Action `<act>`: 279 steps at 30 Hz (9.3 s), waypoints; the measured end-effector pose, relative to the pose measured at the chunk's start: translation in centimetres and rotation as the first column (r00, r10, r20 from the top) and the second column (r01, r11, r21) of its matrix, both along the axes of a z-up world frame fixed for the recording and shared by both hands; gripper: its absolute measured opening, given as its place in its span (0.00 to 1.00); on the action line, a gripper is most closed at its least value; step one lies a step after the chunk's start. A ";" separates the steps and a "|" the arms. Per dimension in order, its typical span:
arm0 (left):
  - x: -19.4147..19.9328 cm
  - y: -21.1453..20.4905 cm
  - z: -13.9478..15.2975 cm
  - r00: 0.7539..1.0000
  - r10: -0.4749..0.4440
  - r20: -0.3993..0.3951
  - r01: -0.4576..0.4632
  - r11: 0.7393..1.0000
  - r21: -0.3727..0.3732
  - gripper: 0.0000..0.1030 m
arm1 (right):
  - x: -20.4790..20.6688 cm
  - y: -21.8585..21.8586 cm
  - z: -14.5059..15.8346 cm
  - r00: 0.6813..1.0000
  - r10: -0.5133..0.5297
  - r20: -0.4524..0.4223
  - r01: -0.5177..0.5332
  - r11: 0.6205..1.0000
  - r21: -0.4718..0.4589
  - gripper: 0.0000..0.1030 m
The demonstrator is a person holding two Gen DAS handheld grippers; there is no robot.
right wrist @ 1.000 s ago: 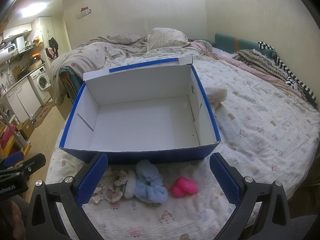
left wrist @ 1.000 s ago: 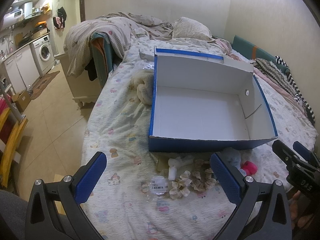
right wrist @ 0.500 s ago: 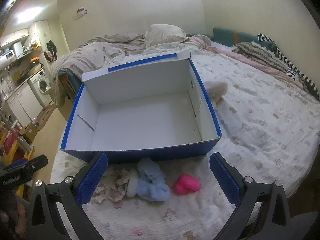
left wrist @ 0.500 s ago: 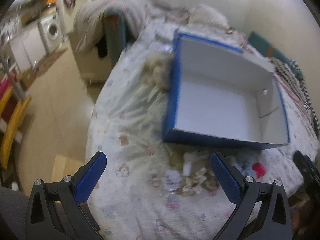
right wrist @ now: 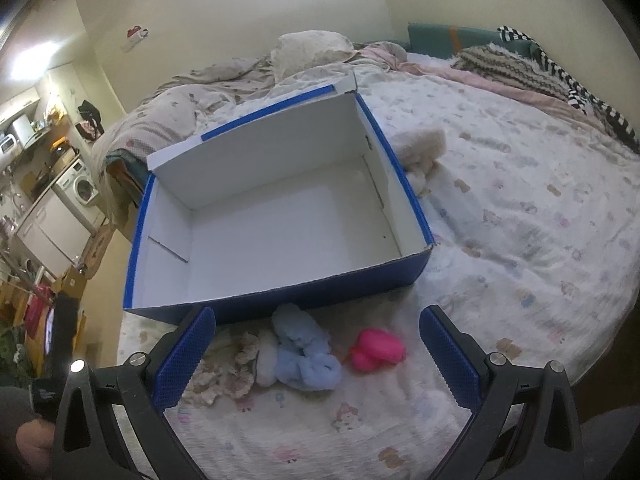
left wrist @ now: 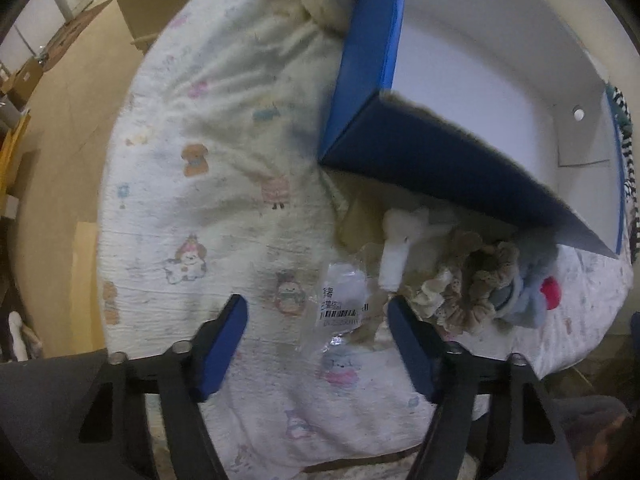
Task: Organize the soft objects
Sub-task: 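Grasp the clear barcode bag with the left gripper while the right grasps the light-blue plush, then carry the bag and blue plush over the box with both grippers, then open both grippers to drop the bag and blue plush into the box, then grasp the white sock with the left gripper while the right grasps the beige scrunchie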
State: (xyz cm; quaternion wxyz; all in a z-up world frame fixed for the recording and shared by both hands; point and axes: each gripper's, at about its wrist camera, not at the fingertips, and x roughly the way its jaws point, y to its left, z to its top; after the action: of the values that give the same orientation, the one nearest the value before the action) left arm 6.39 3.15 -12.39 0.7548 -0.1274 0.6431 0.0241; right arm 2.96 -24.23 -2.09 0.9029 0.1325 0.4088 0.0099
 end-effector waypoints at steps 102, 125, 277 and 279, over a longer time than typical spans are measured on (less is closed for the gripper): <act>-2.2 -0.9 13.9 0.914 -0.216 0.343 0.222 0.975 0.021 0.04 | 2.2 3.2 2.0 0.914 0.406 0.011 -0.395 0.881 0.259 0.14; 9.6 -6.8 11.9 0.884 -0.294 0.363 0.258 0.955 0.146 0.04 | 13.3 -1.7 -0.1 0.968 0.252 -0.011 -0.240 0.933 0.270 0.14; -0.1 1.4 7.2 0.970 -0.107 0.220 0.118 0.992 -0.038 0.07 | 8.3 5.2 -13.1 0.830 0.272 -0.487 -0.125 0.942 0.312 0.86; -0.1 1.6 7.2 0.970 -0.110 0.217 0.122 0.992 -0.040 0.07 | 8.8 6.6 -13.7 0.819 0.279 -0.502 -0.143 0.946 0.292 0.86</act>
State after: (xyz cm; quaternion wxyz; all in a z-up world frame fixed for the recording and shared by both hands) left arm 6.24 4.74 -5.20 0.8162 -0.1114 0.5646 -0.0509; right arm 11.75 -17.60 -15.76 0.7225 0.1921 0.6527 0.1225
